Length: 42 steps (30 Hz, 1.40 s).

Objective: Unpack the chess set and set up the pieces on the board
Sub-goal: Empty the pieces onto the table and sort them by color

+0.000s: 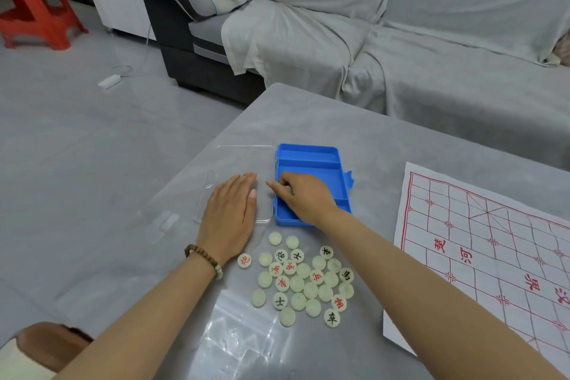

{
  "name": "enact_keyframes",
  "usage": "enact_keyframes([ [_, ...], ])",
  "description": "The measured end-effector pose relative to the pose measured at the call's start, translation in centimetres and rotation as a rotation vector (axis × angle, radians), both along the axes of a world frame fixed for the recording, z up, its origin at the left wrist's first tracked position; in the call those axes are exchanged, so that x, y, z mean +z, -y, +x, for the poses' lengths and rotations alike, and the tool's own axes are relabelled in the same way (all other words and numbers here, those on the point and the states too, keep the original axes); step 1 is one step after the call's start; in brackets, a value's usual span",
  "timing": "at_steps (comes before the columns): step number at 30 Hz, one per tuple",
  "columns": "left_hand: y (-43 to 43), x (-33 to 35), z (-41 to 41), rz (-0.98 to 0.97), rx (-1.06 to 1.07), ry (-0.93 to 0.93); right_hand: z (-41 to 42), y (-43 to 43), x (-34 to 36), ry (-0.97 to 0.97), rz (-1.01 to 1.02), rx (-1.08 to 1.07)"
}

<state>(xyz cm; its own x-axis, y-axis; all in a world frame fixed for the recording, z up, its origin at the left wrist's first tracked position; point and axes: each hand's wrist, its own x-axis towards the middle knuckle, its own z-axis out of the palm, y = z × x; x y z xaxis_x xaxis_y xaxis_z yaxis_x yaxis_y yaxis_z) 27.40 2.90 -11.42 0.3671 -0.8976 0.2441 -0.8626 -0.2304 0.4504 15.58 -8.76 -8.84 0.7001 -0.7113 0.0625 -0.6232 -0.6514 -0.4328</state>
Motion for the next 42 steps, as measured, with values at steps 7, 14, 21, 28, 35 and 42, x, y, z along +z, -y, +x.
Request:
enact_keyframes([
  [7,-0.1,0.2,-0.1,-0.019,-0.01,0.014,0.3,-0.1,1.8,-0.032,-0.001,-0.086],
  [14,-2.0,1.7,-1.2,-0.175,-0.043,-0.098,-6.1,-8.9,4.8,0.217,0.013,-0.007],
  [21,-10.8,2.5,-7.5,-0.212,-0.182,-0.162,-13.4,-15.9,-0.7,-0.004,-0.331,0.13],
  [28,-16.1,1.3,-10.8,-0.076,-0.316,-0.11,-14.7,-17.4,-0.9,0.082,-0.239,0.134],
  [35,-17.5,0.6,-12.2,0.086,-0.575,0.15,-19.4,-19.4,-0.1,0.128,-0.081,0.098],
  [42,-17.9,0.7,-12.9,0.163,-0.633,0.259,-22.0,-20.6,-0.8,-0.002,-0.045,0.192],
])
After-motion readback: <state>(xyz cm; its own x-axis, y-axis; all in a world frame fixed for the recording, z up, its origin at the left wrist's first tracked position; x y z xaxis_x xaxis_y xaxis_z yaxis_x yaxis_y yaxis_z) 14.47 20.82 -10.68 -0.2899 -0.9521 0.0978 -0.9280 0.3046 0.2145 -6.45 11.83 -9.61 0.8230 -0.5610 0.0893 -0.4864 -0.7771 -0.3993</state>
